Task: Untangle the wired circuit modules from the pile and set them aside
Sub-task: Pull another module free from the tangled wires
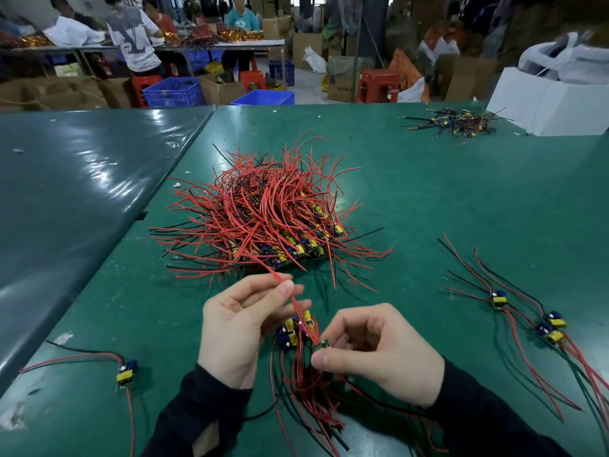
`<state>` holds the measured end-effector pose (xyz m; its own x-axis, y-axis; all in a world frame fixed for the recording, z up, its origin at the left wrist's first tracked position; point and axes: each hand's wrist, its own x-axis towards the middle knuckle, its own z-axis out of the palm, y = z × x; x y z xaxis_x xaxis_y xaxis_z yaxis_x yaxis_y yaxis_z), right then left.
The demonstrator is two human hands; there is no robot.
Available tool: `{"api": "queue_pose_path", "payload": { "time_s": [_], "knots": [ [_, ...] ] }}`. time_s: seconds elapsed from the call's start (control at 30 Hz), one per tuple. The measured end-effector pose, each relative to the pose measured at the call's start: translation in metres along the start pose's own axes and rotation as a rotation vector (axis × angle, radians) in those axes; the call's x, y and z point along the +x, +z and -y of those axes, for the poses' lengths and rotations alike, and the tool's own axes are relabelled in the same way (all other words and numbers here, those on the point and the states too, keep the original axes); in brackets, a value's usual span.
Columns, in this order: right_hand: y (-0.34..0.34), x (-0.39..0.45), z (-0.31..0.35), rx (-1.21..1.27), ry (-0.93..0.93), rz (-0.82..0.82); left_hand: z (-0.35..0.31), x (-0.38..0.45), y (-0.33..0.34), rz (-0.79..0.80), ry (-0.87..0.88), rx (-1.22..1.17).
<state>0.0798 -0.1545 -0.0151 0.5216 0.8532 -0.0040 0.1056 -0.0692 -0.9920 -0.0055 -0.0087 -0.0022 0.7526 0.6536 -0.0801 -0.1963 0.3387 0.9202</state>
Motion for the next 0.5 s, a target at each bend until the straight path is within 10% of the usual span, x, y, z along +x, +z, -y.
{"api": "queue_pose_path", "payload": {
  "time_s": [0.5],
  "knots": [
    [-0.013,-0.002,0.005,0.053,0.022,0.058,-0.005,0.007,-0.008,-0.15,0.259,-0.113]
  ]
}}
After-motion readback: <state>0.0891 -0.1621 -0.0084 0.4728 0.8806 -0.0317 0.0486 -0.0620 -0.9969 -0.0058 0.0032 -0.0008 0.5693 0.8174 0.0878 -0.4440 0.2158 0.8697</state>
